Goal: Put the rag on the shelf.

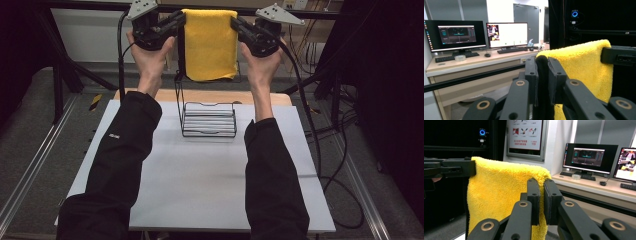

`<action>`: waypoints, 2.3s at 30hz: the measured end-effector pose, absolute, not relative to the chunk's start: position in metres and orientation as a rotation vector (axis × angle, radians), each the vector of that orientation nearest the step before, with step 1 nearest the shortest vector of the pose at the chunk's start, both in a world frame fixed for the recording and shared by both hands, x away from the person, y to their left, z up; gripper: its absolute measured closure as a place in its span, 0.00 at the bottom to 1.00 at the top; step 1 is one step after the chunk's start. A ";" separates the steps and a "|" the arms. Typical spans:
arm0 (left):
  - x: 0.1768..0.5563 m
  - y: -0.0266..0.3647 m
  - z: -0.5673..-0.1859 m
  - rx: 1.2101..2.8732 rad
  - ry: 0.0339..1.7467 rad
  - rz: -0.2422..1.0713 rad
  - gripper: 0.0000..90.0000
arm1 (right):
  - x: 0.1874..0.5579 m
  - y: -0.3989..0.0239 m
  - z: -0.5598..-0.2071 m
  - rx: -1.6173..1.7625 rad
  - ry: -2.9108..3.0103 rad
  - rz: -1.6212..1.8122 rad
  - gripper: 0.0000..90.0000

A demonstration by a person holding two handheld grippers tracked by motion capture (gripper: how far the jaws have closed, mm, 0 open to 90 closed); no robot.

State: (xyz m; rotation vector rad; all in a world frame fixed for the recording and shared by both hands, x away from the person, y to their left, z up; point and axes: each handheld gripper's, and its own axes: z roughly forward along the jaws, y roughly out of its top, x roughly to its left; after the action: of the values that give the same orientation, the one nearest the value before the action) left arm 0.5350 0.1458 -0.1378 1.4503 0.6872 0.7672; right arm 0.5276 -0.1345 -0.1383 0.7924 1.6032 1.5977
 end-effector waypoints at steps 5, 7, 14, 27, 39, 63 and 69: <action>0.534 0.147 -0.148 1.473 0.686 0.757 0.88 | 0.525 -0.136 -0.152 0.802 1.630 1.592 0.94; 0.532 0.147 -0.154 1.487 0.684 0.751 0.88 | 0.524 -0.136 -0.158 0.804 1.646 1.584 0.94; 0.525 0.149 -0.171 1.514 0.672 0.720 0.88 | 0.518 -0.139 -0.173 0.808 1.671 1.582 0.94; 0.513 0.146 -0.191 1.557 0.676 0.710 0.88 | 0.510 -0.144 -0.195 0.819 1.702 1.570 0.94; 0.496 0.150 -0.196 1.588 0.663 0.681 0.88 | 0.495 -0.142 -0.199 0.785 1.726 1.553 0.94; 0.462 0.146 -0.231 1.727 0.687 0.623 0.86 | 0.462 -0.147 -0.230 0.824 1.882 1.522 0.93; 0.459 0.146 -0.245 1.755 0.700 0.605 0.85 | 0.461 -0.150 -0.244 0.834 1.931 1.511 0.93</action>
State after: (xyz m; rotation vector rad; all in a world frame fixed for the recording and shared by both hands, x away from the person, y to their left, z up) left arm 0.4587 0.1464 -0.2453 1.7554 0.7000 0.6053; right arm 0.4608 -0.1498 -0.2440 0.8341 1.9308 1.5109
